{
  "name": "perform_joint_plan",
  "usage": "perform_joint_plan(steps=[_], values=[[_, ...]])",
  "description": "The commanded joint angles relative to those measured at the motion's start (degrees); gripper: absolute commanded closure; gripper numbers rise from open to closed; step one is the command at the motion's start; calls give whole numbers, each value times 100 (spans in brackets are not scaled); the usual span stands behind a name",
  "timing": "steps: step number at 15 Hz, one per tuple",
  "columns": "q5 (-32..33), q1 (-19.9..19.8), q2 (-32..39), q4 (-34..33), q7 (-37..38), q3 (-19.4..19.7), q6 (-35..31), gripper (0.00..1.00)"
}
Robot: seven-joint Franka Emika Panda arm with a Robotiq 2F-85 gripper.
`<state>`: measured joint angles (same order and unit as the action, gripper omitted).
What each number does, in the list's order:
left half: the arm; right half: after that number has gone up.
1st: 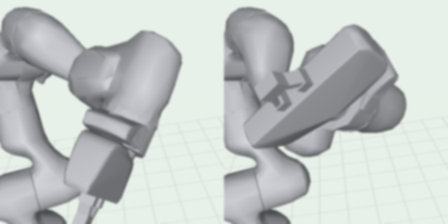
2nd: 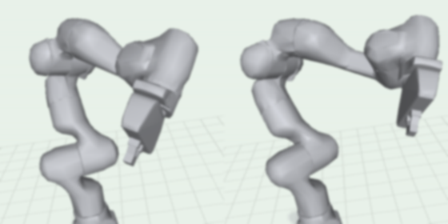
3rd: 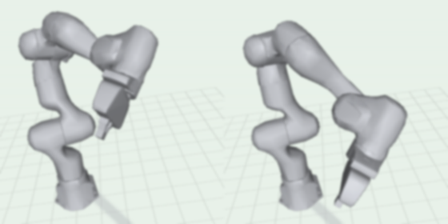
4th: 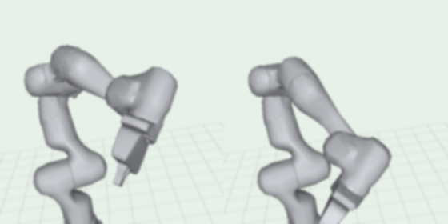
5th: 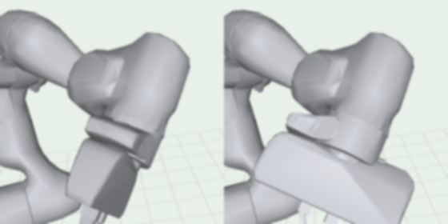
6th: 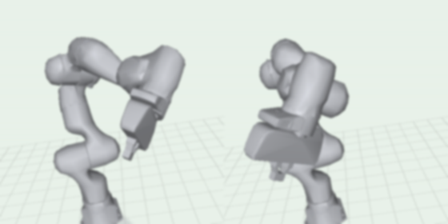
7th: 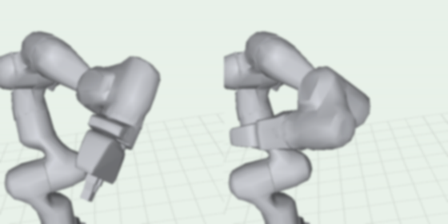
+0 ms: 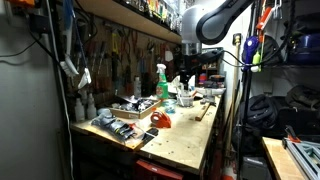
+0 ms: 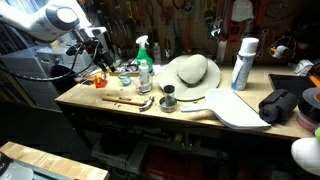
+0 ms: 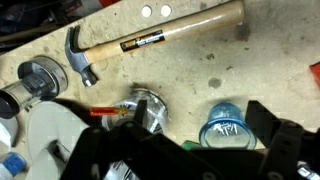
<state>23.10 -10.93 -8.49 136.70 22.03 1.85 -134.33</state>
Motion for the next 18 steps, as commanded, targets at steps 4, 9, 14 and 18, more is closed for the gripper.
perform_joint_plan(steps=[4,9,14,18], values=[[-103,77,140,-90,325,47,102,0],[-929,101,700,-427,1436,108,-412,0],[-665,154,1162,-580,2740,271,-1139,0],[-450,267,1453,-678,3277,481,-1053,17]])
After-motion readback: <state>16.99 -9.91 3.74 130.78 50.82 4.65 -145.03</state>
